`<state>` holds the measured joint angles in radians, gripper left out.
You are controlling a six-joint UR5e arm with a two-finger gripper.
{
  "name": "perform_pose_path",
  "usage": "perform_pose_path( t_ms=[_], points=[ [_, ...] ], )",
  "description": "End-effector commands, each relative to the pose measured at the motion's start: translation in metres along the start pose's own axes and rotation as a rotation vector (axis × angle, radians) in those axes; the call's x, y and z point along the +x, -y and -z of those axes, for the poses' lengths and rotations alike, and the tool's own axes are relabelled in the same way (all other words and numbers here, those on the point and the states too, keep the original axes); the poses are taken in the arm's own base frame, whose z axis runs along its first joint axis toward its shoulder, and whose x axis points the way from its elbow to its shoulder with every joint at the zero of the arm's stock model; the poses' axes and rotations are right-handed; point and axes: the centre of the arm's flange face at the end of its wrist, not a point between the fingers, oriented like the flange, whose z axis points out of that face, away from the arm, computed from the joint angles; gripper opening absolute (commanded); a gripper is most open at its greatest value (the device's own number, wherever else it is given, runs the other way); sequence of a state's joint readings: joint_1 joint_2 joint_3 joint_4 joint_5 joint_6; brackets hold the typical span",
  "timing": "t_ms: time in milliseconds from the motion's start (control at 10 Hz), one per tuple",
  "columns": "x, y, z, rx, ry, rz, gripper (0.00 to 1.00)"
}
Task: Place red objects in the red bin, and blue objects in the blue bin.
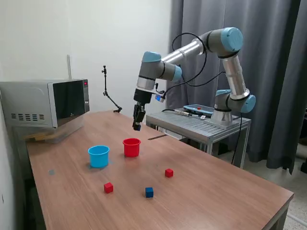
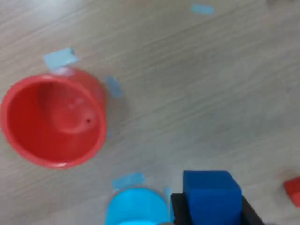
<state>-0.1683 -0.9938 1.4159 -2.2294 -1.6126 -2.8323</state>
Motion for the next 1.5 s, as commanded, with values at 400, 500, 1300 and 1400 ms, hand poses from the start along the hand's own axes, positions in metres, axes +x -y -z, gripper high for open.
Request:
perform_pose_path(
  t_ms=[400,500,1300,1400],
  points=[
    [-0.013,-0.112,-0.037,-0.151,-0.033,-0.064,0.00],
    [-0.011,-0.121,-0.046,-0.161,-0.035,-0.066,0.00],
    [-0.011,-0.113,-0.108,-0.093,-0.019,-0.065,0.00],
    [-0.011,-0.114,-0.116,-0.087,-0.017,-0.065,0.00]
  ],
)
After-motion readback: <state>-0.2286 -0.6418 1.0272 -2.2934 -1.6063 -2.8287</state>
